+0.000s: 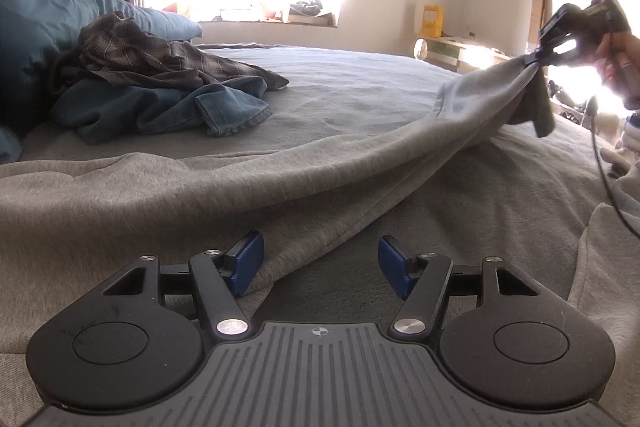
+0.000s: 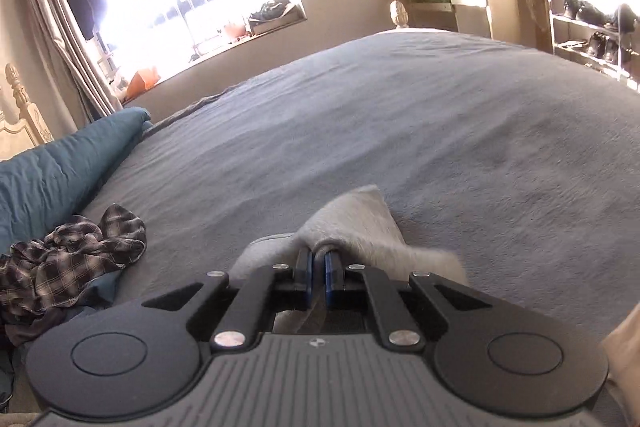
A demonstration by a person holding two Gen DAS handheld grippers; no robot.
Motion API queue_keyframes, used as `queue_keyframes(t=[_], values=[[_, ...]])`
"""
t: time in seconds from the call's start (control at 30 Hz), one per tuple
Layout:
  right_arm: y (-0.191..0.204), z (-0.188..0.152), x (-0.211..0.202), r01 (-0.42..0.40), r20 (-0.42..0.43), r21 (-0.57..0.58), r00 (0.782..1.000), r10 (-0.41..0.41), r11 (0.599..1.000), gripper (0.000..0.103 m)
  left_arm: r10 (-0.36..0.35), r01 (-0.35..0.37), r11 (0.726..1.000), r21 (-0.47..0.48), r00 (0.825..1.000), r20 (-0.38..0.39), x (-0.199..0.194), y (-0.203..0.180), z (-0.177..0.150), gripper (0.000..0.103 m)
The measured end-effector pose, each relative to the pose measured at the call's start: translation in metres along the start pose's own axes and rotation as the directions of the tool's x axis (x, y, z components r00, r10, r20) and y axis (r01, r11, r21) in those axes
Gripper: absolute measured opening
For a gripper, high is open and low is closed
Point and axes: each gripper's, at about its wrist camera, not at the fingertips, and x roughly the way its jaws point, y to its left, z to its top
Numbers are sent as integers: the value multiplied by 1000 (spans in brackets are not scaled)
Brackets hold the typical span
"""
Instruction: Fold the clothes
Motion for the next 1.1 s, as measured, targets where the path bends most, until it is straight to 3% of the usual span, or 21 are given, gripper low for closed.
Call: queue_keyframes(t=[0.13, 0.27, 0.37, 0.53, 0.63, 0.67, 0.83, 0.87, 0.97, 1.0, 1.03, 1.1], values=[[-18, -8, -32, 54, -17, -6, 998, -54, 999, 7, -10, 10, 1000, 5, 1000, 3, -1, 0, 0, 63], [-52, -39, -7, 112, -126, 54, 987, -105, 992, 10, 8, -8, 999, 42, 1000, -13, 2, -6, 0, 63], [-81, -55, 4, 84, -174, 210, 984, -47, 974, 17, 32, -30, 997, 71, 999, -30, 5, -11, 1, 63], [-112, -68, -19, -15, -137, 371, 988, 71, 929, 27, 81, -71, 984, 162, 995, -51, 8, -25, 4, 62], [-131, -70, -29, -48, -125, 441, 986, 114, 896, 36, 112, -91, 951, 294, 992, -55, 13, -45, 6, 62], [-138, -71, -31, -56, -125, 462, 984, 128, 885, 42, 131, -104, 931, 350, 990, -54, 16, -54, 5, 62], [-160, -69, -7, -72, -159, 546, 969, 188, 835, 43, 228, -161, 800, 577, 973, -44, 36, -87, 5, 59], [-164, -69, 0, -82, -162, 569, 964, 209, 818, 45, 243, -167, 782, 600, 969, -47, 40, -91, 6, 55], [-174, -71, 25, -104, -163, 649, 948, 272, 754, 55, 251, -156, 788, 596, 965, -78, 50, -94, 13, 38], [-177, -73, 32, -106, -162, 678, 944, 289, 727, 56, 246, -152, 800, 580, 965, -86, 52, -93, 14, 32], [-180, -75, 40, -107, -160, 706, 939, 305, 700, 57, 241, -148, 813, 563, 966, -94, 53, -92, 15, 18], [-183, -74, 52, -105, -147, 736, 940, 310, 668, 57, 231, -145, 833, 535, 968, -98, 52, -90, 15, 11]])
